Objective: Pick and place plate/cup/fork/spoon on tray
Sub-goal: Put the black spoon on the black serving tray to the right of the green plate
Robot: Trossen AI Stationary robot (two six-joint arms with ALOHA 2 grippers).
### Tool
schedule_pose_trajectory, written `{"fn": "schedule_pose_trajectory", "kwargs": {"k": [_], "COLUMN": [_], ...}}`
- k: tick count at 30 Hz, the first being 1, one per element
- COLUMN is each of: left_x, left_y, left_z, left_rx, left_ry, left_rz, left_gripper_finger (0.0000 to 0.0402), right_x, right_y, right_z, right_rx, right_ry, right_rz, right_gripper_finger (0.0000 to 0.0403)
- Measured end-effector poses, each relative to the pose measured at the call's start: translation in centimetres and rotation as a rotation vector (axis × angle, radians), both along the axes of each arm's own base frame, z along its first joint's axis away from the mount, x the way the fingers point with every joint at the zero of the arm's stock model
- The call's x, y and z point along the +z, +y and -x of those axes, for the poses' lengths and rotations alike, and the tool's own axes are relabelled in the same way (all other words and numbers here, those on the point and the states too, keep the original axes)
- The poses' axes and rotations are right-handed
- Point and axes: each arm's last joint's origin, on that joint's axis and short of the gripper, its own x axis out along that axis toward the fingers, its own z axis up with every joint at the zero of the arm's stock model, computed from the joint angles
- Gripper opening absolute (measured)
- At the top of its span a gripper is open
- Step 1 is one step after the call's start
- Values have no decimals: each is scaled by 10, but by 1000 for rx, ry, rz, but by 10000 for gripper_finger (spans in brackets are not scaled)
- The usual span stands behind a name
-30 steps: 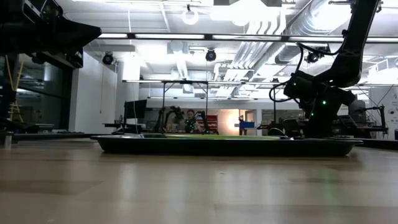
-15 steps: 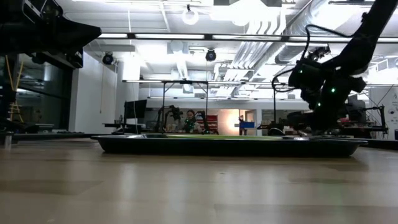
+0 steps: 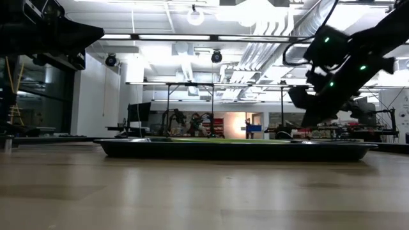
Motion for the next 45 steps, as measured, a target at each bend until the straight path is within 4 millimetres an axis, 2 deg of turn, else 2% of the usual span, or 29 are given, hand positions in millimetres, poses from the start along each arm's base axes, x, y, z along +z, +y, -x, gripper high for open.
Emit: {"fn": "schedule_pose_trajectory", "kwargs": {"k": [4,8,12,16,22,30,38,45], "left_x": [0,0,0,0,0,0,0,0], "left_y": [0,0,0,0,0,0,0,0], "left_z": [0,0,0,0,0,0,0,0], "left_rx": [0,0,0,0,0,0,0,0], "left_ry": [0,0,0,0,0,0,0,0], "left_rz": [0,0,0,0,0,0,0,0], "left_gripper_finger": [3,3,3,3,3,3,3,3], "right_x": [-2,0,15,27,8,-15,-28,-39], "right_y": [34,60,77,86,87,76,72,71], "right_z": [-6,-4,-13,-40,-67,-73,-62,-64], "right_rx": [87,93,77,58,-29,-134,-211,-200], "right_ry": [-93,-170,-110,55,280,378,335,234], "right_rz": [-54,-62,-33,22,31,17,1,-35], "right_gripper_finger": [0,0,0,0,0,0,0,0]}}
